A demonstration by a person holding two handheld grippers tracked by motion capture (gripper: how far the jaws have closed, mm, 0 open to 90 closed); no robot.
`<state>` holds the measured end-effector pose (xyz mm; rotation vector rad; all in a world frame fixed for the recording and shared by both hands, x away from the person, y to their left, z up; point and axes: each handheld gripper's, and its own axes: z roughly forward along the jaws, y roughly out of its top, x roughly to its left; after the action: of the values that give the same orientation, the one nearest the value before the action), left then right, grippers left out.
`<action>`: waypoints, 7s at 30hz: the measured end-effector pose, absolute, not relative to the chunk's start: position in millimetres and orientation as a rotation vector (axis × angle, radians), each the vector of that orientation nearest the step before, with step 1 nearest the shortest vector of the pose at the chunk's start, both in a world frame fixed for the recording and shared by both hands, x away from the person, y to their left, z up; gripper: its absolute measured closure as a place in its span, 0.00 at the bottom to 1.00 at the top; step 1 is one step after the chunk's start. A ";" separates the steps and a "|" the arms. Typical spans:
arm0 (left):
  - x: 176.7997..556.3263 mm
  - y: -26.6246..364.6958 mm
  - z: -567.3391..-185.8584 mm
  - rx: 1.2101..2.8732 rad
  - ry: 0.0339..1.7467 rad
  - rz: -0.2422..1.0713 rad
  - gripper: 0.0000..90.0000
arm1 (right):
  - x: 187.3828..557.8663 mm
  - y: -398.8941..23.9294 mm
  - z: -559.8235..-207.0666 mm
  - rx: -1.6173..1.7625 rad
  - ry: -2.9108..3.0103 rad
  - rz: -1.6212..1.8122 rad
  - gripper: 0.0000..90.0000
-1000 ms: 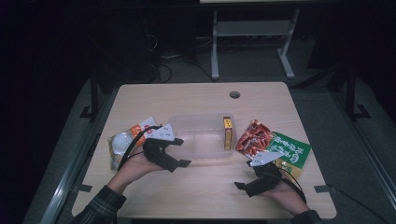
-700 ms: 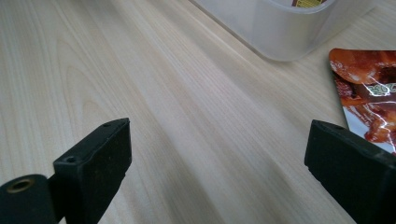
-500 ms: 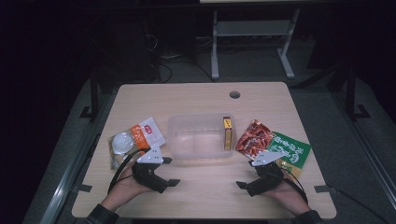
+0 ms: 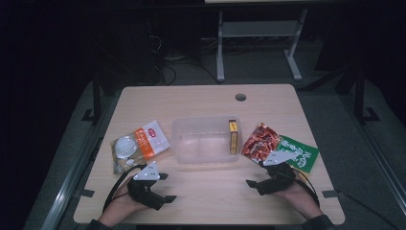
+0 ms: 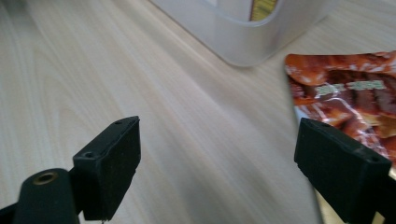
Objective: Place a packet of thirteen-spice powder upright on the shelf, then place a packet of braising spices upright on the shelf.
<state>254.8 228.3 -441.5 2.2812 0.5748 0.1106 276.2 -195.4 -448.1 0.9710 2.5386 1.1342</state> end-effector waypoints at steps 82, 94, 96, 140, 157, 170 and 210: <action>257.9 230.0 -444.2 2.289 0.546 0.084 0.19 | 390.0 -212.5 -454.9 1.031 2.624 0.952 1.00; 258.4 229.9 -444.5 2.296 0.535 0.087 0.19 | 383.4 -246.9 -450.9 1.162 2.495 0.886 1.00; 258.4 229.4 -444.6 2.296 0.538 0.087 0.19 | 378.7 -250.8 -451.2 1.158 2.498 0.880 1.00; 258.5 223.9 -448.0 2.318 0.517 0.060 0.19 | 348.3 -214.4 -458.7 0.949 2.672 0.900 1.00; 270.5 201.0 -447.8 2.310 0.445 0.028 0.19 | 277.4 -307.0 -441.8 1.264 2.415 0.828 1.00; 281.6 180.2 -447.4 2.320 0.358 -0.004 0.19 | 257.8 -329.3 -454.7 1.373 2.368 0.757 1.00; 281.5 173.6 -446.1 2.310 0.331 0.018 0.19 | 265.9 -226.3 -457.9 0.989 2.665 0.891 1.00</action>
<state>281.5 173.6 -446.1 2.3100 0.3309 0.0177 265.9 -226.3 -457.9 0.9892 2.6655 0.8909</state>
